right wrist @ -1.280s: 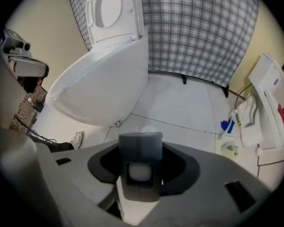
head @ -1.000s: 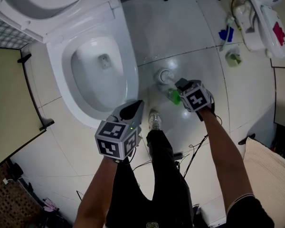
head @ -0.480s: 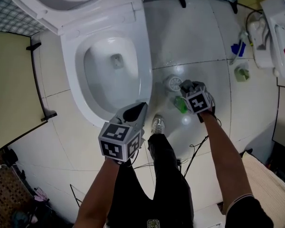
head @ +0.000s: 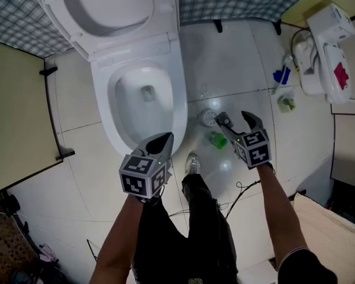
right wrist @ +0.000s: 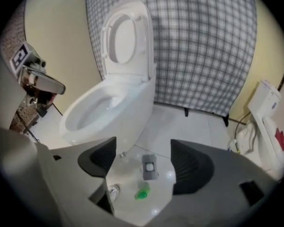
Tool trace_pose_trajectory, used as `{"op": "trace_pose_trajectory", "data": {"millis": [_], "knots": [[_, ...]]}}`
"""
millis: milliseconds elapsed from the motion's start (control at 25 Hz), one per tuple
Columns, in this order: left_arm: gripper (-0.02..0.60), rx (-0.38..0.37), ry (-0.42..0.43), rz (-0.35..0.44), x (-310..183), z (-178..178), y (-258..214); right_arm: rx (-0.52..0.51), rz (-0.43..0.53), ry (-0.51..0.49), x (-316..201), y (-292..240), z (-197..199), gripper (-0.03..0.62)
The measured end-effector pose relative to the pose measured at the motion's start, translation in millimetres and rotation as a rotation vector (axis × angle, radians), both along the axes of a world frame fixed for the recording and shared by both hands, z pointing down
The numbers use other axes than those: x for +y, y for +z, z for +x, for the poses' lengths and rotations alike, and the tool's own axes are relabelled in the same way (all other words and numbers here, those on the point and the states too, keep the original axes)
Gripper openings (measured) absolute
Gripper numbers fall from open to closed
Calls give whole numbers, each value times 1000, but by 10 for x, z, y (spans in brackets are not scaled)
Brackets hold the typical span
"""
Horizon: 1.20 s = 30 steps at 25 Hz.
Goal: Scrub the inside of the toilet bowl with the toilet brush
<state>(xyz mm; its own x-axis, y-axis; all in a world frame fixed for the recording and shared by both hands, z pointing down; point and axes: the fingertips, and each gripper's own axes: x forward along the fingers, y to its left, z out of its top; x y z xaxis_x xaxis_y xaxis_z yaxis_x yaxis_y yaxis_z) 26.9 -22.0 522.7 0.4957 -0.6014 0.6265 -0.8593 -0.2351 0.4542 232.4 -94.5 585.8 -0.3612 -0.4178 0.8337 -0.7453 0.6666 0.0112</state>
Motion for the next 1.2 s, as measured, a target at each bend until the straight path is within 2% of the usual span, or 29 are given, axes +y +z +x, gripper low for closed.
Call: {"op": "trace_pose_trajectory", "data": {"millis": [40,240,320,440,560,760,960,1200], "knots": [[8,-2,-5,22,-39,-62,-155,-36,42,-13,-17,-285,-145,359],[8,-11,-34,130,-133,-406,-1072,-227,236,-68,-4,-1749,-995,77],[8,-5,-57,201,-213,-554,-1516,-307,294,-83,-36,-2295,-1348,11],[8,14,-83,296,-221,-739,-2181,-382,337,-114,24,-2951,-1758,0],[8,9,-104,365,-203,-906,-2728,-468,355,-203,146,-3498,-2189,0],[8,0,-96,423,9,-965,-3281,-568,378,-280,496,-4196,-2639,3],[8,-26,-99,493,69,-1067,-3717,-620,396,-329,666,-4582,-2911,3],[8,-36,-101,543,127,-1189,-4040,-625,419,-297,689,-4742,-2948,3]]}}
